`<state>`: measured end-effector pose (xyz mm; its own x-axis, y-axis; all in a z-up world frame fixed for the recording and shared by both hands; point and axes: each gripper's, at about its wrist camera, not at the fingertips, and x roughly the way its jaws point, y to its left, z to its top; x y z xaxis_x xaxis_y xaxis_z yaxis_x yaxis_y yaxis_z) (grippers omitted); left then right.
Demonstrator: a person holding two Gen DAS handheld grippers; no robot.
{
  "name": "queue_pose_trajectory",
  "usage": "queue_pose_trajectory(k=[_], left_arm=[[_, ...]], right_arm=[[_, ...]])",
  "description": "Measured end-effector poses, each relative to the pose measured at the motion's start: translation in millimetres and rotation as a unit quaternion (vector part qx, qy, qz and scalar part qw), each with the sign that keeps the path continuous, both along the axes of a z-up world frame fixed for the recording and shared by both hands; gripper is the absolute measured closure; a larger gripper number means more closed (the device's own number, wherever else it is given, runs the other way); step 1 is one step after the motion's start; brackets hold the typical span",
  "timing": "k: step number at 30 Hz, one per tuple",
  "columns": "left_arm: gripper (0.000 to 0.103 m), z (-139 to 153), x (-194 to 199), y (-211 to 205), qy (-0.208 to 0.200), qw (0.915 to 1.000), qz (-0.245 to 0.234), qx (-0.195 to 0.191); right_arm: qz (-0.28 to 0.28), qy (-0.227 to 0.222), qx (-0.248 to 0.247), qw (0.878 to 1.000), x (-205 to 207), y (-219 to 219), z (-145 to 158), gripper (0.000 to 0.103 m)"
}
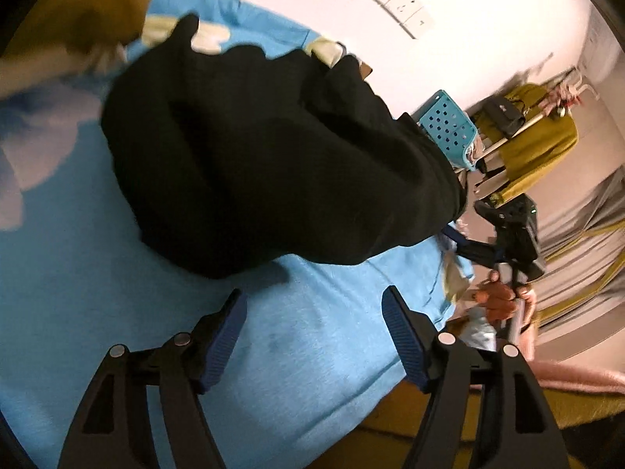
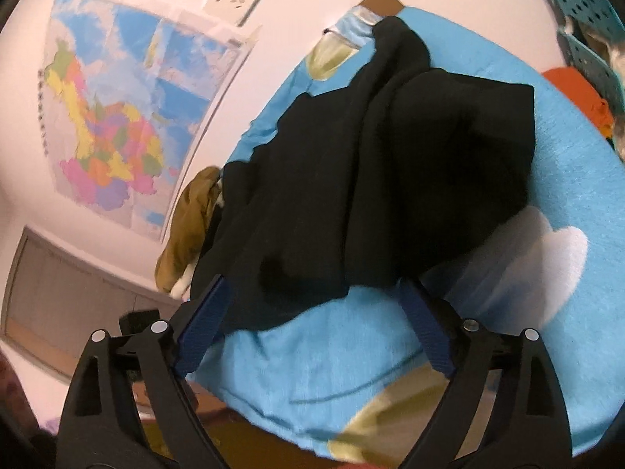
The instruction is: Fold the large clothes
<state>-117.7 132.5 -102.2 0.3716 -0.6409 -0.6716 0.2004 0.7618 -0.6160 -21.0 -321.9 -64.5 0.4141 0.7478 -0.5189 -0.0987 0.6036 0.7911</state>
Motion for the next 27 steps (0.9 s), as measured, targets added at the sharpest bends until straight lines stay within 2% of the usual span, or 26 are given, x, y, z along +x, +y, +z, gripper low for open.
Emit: queue_pose_trajectory(k=[5,9,13,15,17,20,22,25,27], left_arm=[[0.031,-5.6,20.8,6.9,0.010,0.9984,0.028,-0.047],[0.031,-11.4,30.8,18.0,0.026,0.9929,0.064,-0.096],[0.031,-12.6,28.5,30.2,0.026,0.9855,0.101,-0.134],[0.031,-13.0,28.4,31.9,0.027,0.9841,0.107,-0.139],[0.023,-12.0,33.2,27.8,0.019,0.9845,0.104,-0.140],[0.018,-7.1,38.5,18.6,0.007,0.9896,0.096,-0.107],[0.018,-3.4,43.2,17.8,0.004,0.9892,0.104,-0.104],[0.019,-4.7,44.7,25.0,0.012,0.9851,0.120,-0.123],[0.020,-5.1,43.3,23.6,0.013,0.9861,0.122,-0.112]], right_arm=[[-0.009,-0.002,0.003,1.000,10.0,8.3,-2.6,0.009],[-0.022,0.004,0.004,1.000,14.1,8.9,-3.7,0.009],[-0.046,0.016,0.028,0.998,15.2,2.8,-7.5,0.009],[-0.055,0.020,0.033,0.998,17.8,3.3,-7.7,0.005],[-0.068,0.023,0.025,0.997,20.2,8.0,-7.0,0.005],[-0.078,0.024,-0.006,0.997,20.9,15.2,-5.6,0.004],[-0.084,0.027,-0.006,0.996,20.2,15.2,-5.1,0.005],[-0.102,0.042,0.010,0.994,14.4,6.5,-10.0,0.006],[-0.106,0.046,0.003,0.993,10.8,3.5,-10.1,0.006]])
